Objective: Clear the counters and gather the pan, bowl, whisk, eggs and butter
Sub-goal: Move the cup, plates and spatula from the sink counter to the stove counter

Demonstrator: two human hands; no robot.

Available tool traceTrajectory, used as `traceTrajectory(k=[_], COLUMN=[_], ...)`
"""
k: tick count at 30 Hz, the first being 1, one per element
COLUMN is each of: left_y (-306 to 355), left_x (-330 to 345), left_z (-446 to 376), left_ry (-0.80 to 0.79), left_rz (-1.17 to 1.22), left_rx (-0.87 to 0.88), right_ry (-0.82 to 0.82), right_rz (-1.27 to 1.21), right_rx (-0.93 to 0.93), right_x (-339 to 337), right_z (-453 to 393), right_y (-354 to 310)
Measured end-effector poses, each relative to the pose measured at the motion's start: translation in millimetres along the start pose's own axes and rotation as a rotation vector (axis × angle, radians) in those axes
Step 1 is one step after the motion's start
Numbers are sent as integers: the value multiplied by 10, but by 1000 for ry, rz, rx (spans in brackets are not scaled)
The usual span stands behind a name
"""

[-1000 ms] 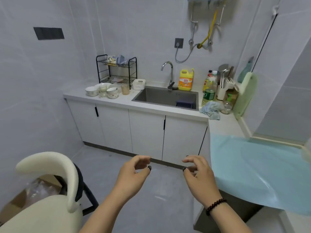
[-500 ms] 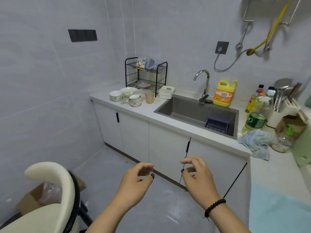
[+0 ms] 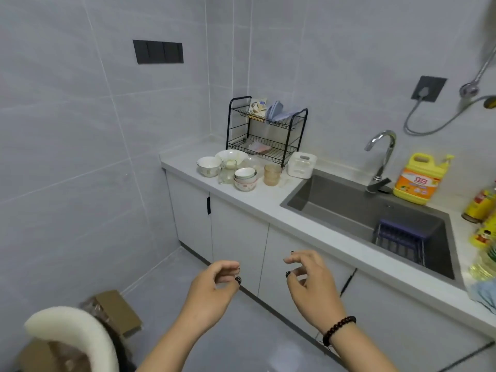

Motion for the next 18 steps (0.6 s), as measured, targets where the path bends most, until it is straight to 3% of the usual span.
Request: traceTrajectory(k=[5, 18], left_y=[61, -110], left_x=[-198, -595], left_z=[-818, -2368], left_ry=[-58, 14], left_rz=[-35, -13], left_rx=[32, -37], right_ry=[49, -25], right_rz=[-50, -100], right_rx=[5, 23], right_x=[615, 1708], right_z=[-722, -2083], right_y=[-292, -319])
Point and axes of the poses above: each hand's wrist, its own z-axis away from the middle knuckle, its own x-axis out of the palm, y = z × x, the point moved 7 cm from there along -z, towards the middle knuckle, and after that the axes turned 11 degrees about y, right-handed, at the moved point
